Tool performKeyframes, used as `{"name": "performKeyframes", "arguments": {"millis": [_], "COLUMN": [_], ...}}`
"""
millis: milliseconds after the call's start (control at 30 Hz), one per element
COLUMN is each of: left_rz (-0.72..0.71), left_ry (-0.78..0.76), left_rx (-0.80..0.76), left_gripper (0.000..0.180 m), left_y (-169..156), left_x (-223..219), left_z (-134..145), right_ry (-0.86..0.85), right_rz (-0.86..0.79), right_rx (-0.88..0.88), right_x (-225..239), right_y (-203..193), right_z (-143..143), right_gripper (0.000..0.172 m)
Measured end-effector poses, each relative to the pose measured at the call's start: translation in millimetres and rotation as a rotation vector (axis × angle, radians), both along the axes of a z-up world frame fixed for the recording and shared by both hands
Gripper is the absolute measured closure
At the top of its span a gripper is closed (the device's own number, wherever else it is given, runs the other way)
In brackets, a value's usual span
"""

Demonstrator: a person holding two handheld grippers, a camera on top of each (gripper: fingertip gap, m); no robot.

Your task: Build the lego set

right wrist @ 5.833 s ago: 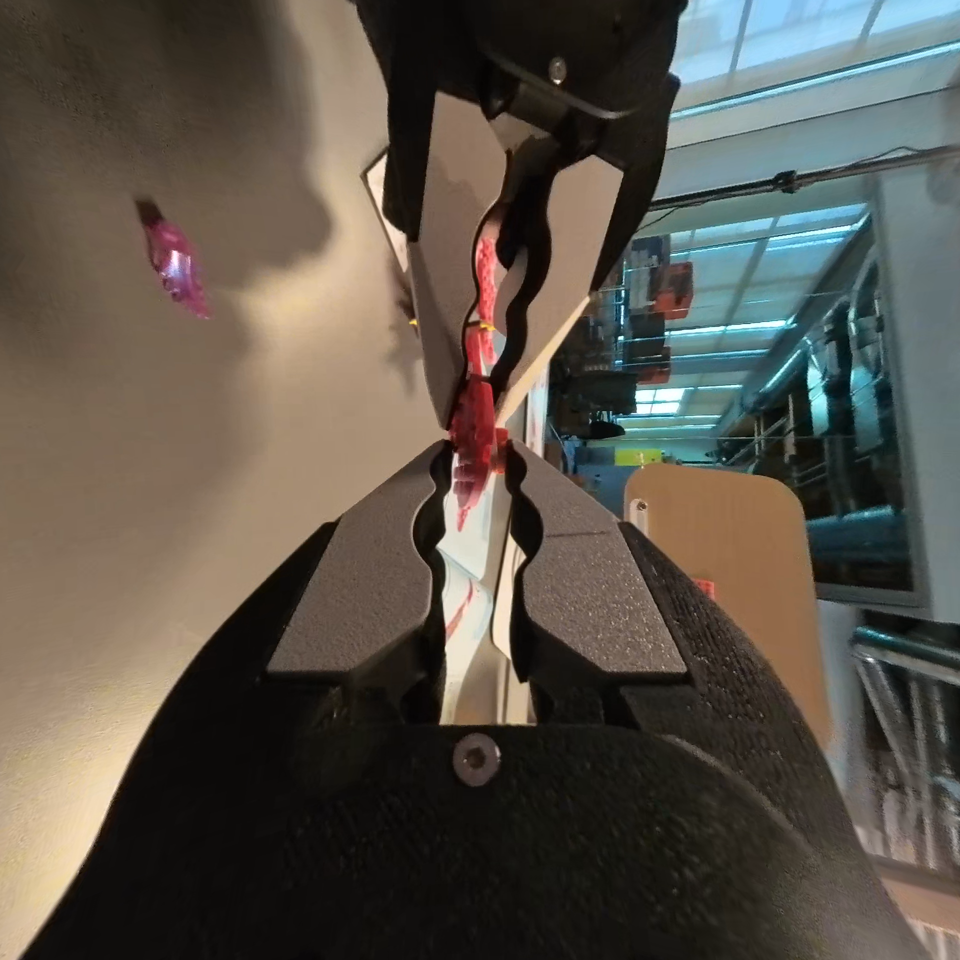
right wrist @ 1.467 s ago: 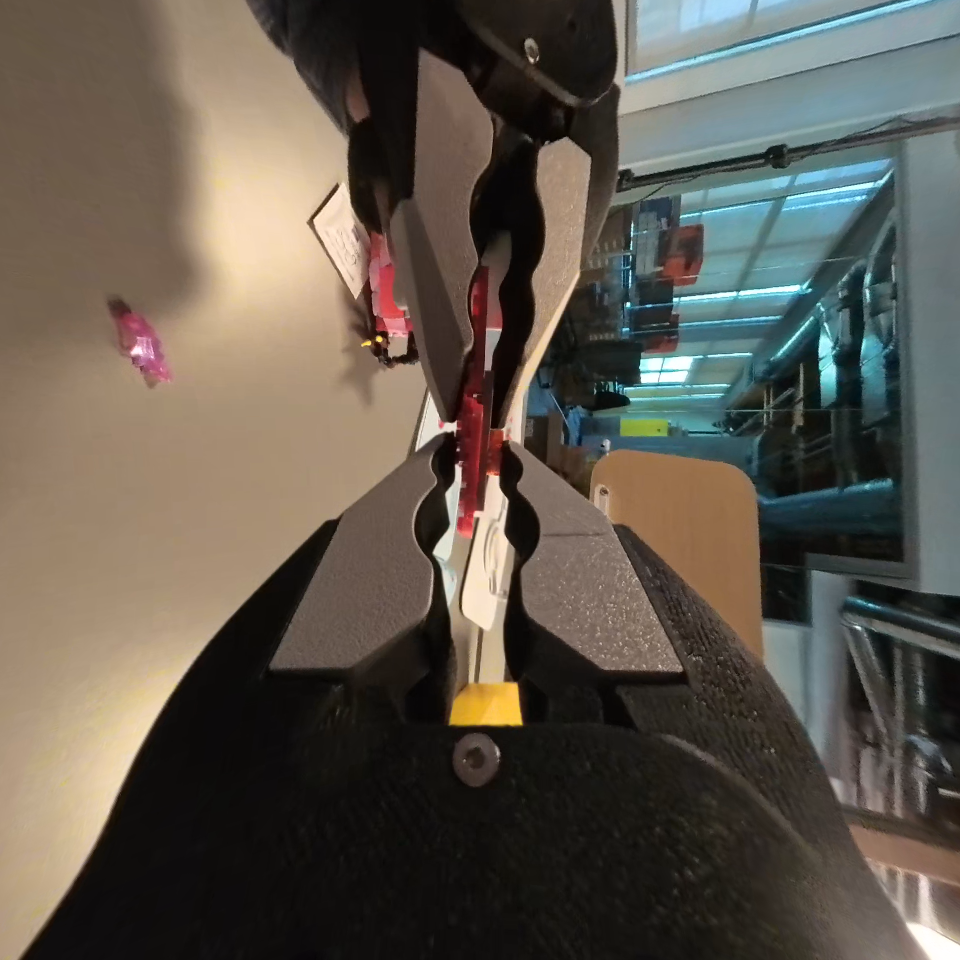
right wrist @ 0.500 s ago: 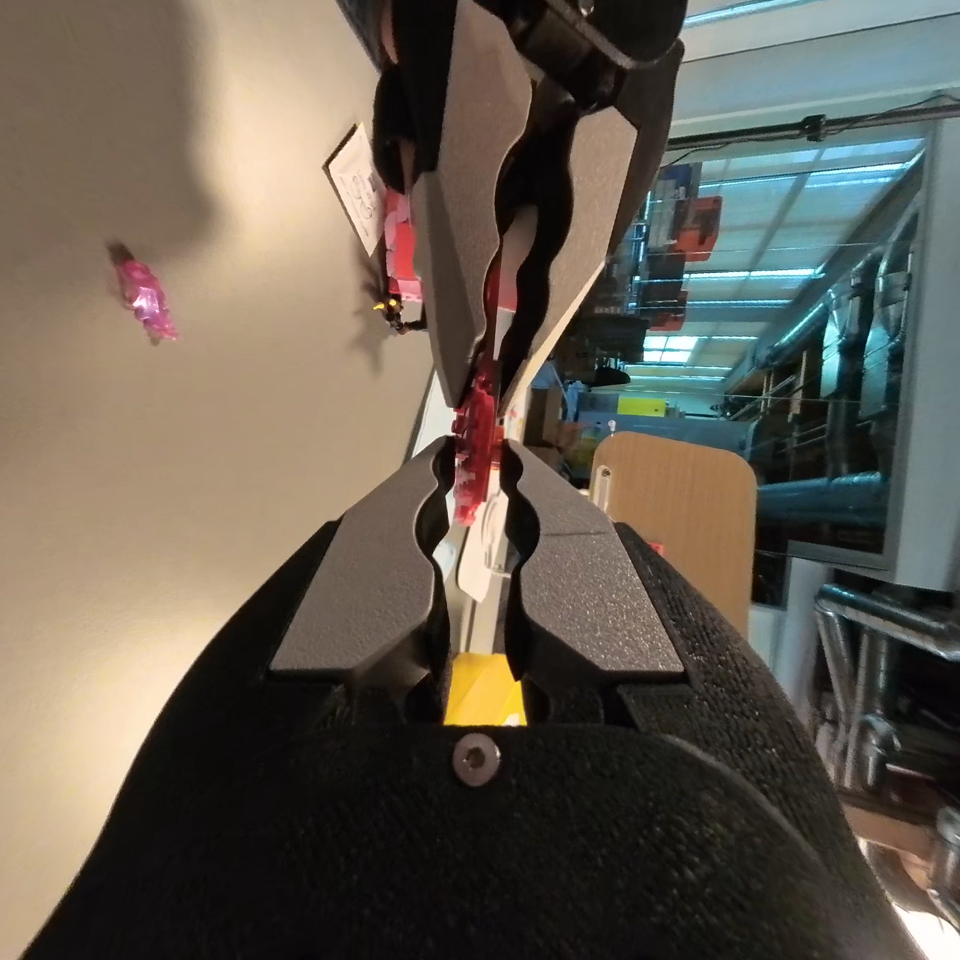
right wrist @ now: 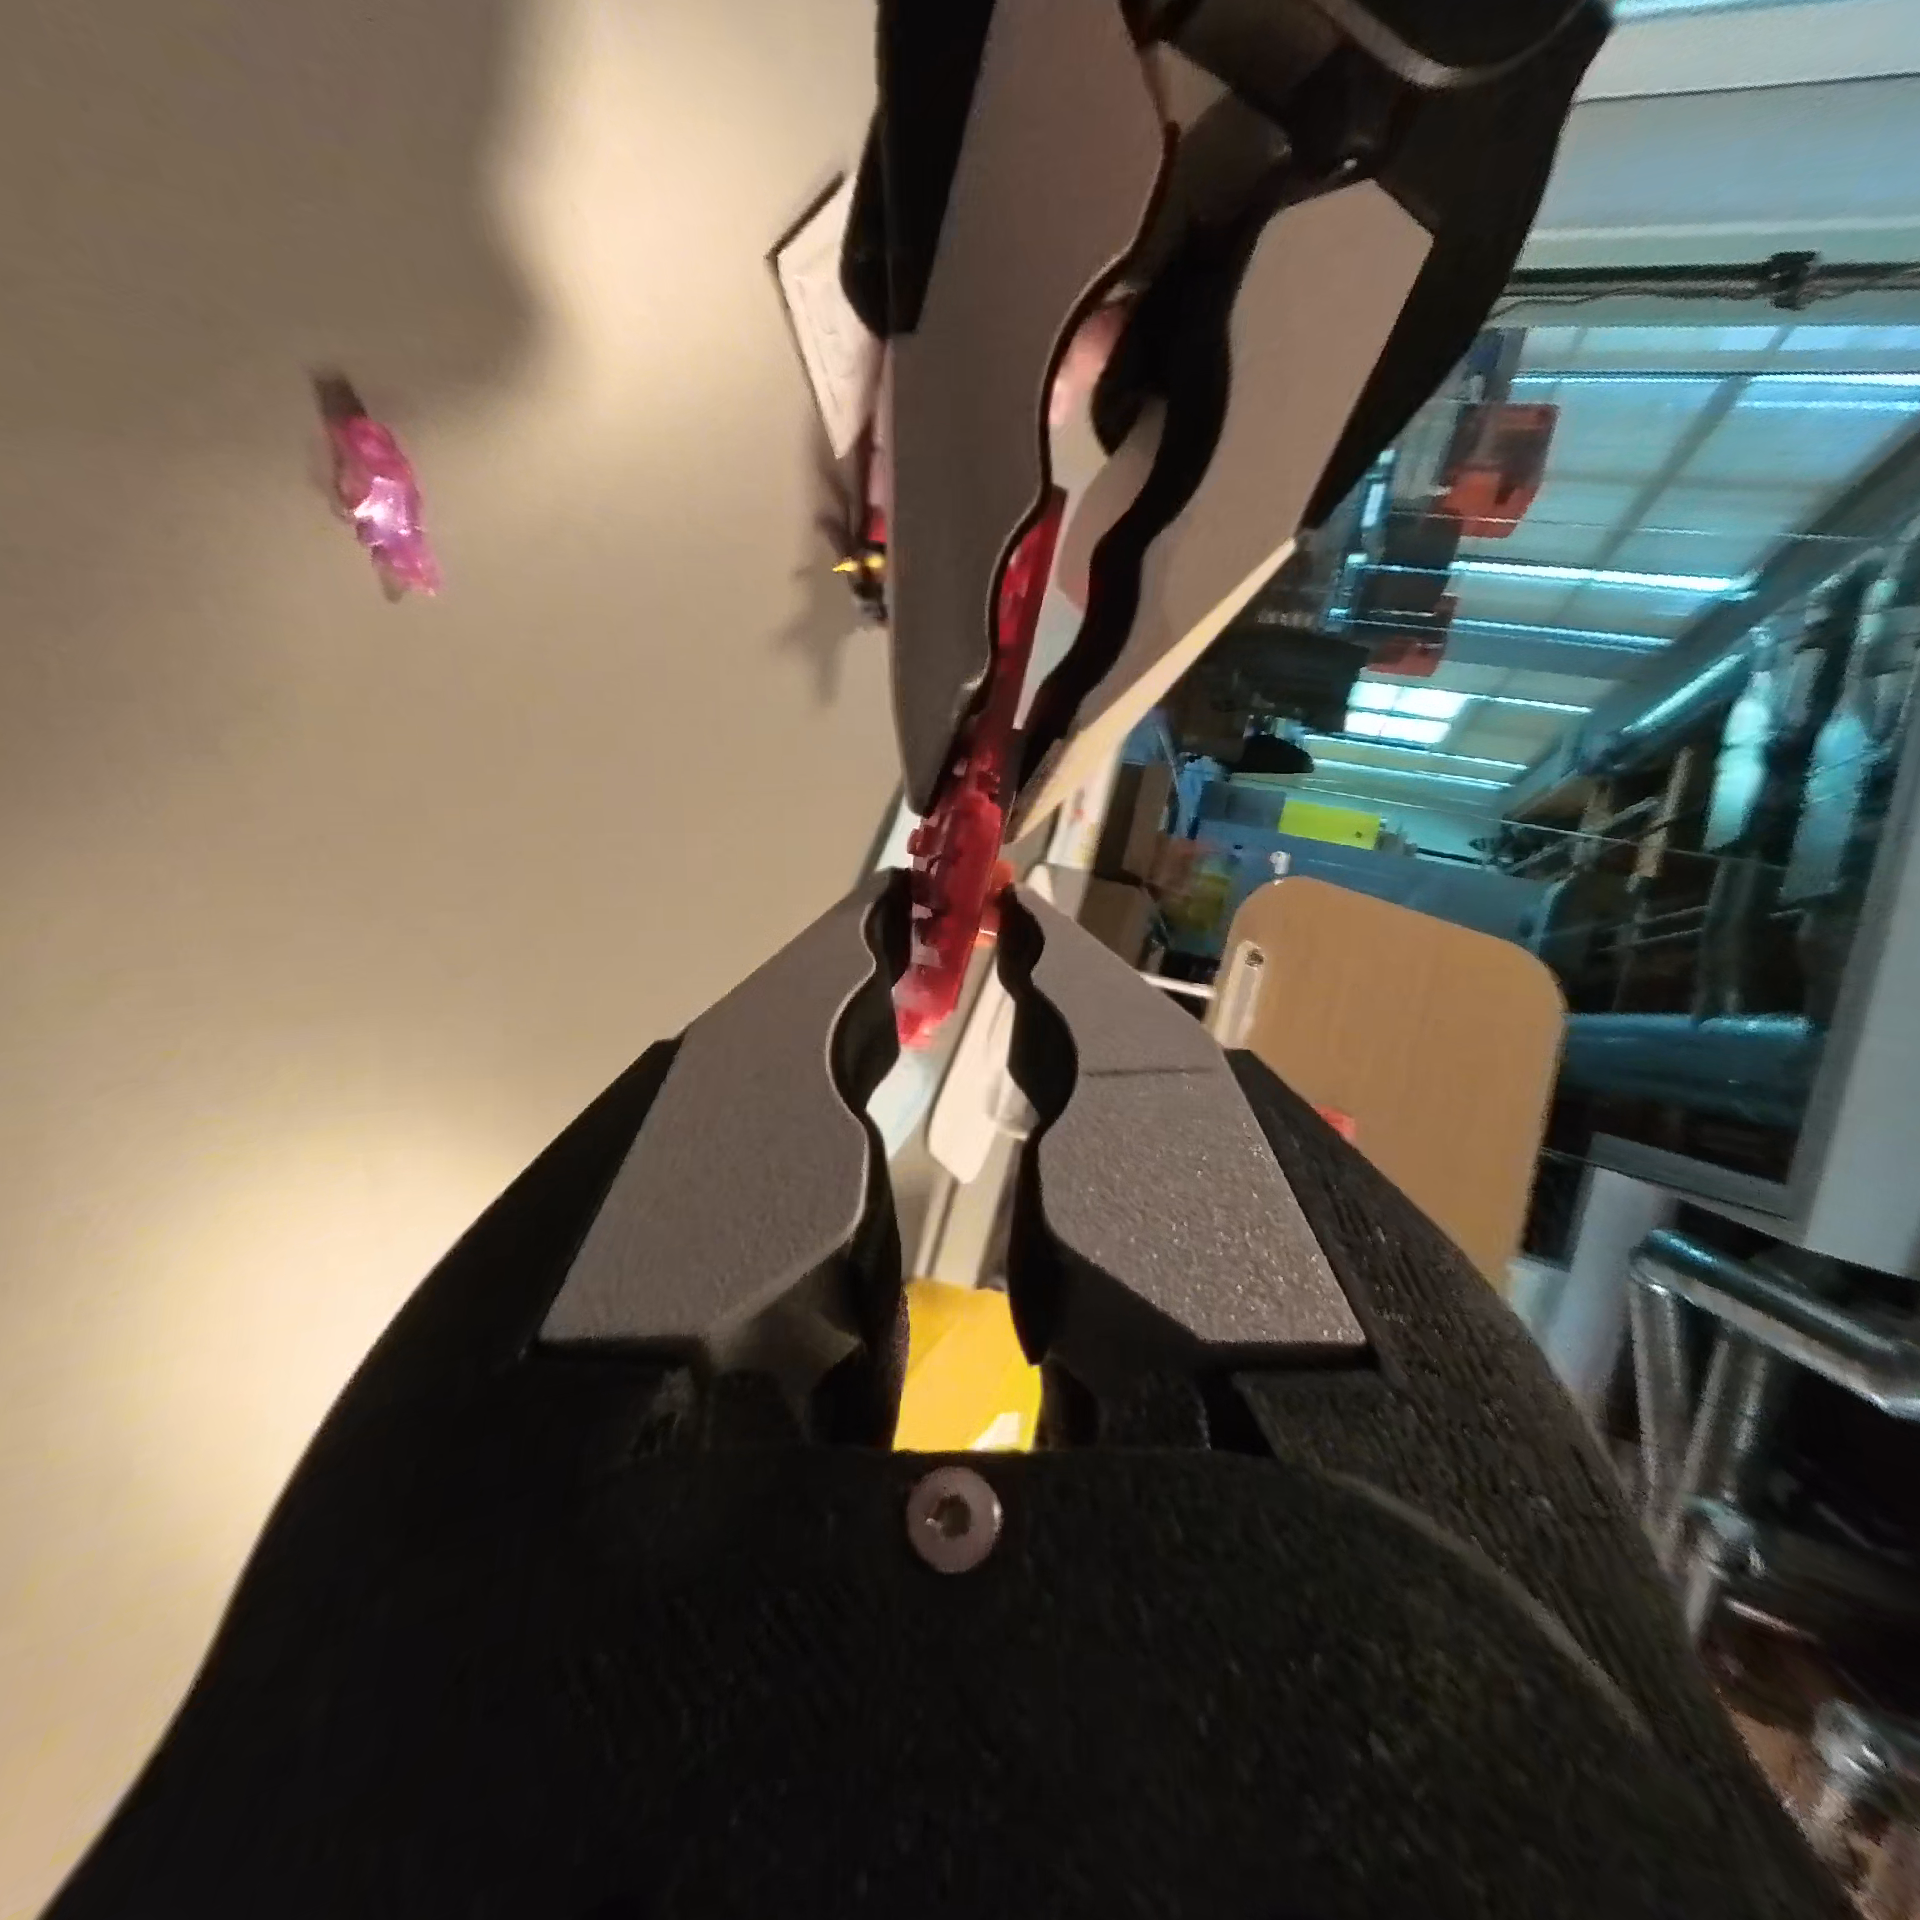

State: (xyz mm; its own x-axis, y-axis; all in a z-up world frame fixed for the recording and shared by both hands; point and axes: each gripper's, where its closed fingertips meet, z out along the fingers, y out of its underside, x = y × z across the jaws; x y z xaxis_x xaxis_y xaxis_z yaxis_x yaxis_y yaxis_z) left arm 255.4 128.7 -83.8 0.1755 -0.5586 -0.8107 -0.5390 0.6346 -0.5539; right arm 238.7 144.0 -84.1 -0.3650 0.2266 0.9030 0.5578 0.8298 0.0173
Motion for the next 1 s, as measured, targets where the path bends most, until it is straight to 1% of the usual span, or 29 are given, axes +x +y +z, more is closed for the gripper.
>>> {"name": "performKeyframes", "arguments": {"millis": [67,200,300,367,500,633,833,1000], "left_rz": [0.0,-0.007,-0.03,-0.038,-0.024,-0.03,-0.13,-0.197], "left_ry": [0.041,0.051,0.03,0.023,-0.015,-0.043,-0.13,-0.209], "left_rx": [0.019,0.021,-0.052,-0.115,-0.165,-0.162,-0.171,-0.204], "left_gripper": [0.172,0.171,0.171,0.171,0.171,0.171,0.171,0.171], "left_y": [0,-2,-4,-4,-1,-2,-14,-21], "left_x": [3,6,9,10,7,3,7,6], "left_z": [-7,-10,-12,-15,-13,-8,7,19], "right_ry": [-0.035,-0.031,0.015,0.018,0.049,0.085,0.154,0.187], "right_rz": [-0.016,-0.023,-0.042,-0.049,-0.043,-0.038,0.09,0.138], "right_rx": [-0.087,-0.224,-0.36,-0.405,-0.322,-0.323,-0.315,-0.226], "right_x": [3,7,7,8,5,4,2,-1], "right_y": [-1,-3,-5,-6,-1,-1,-15,-22], "right_z": [-8,-13,-18,-23,-22,-15,0,15], "right_gripper": [0.159,0.159,0.158,0.158,0.158,0.158,0.157,0.158]}}
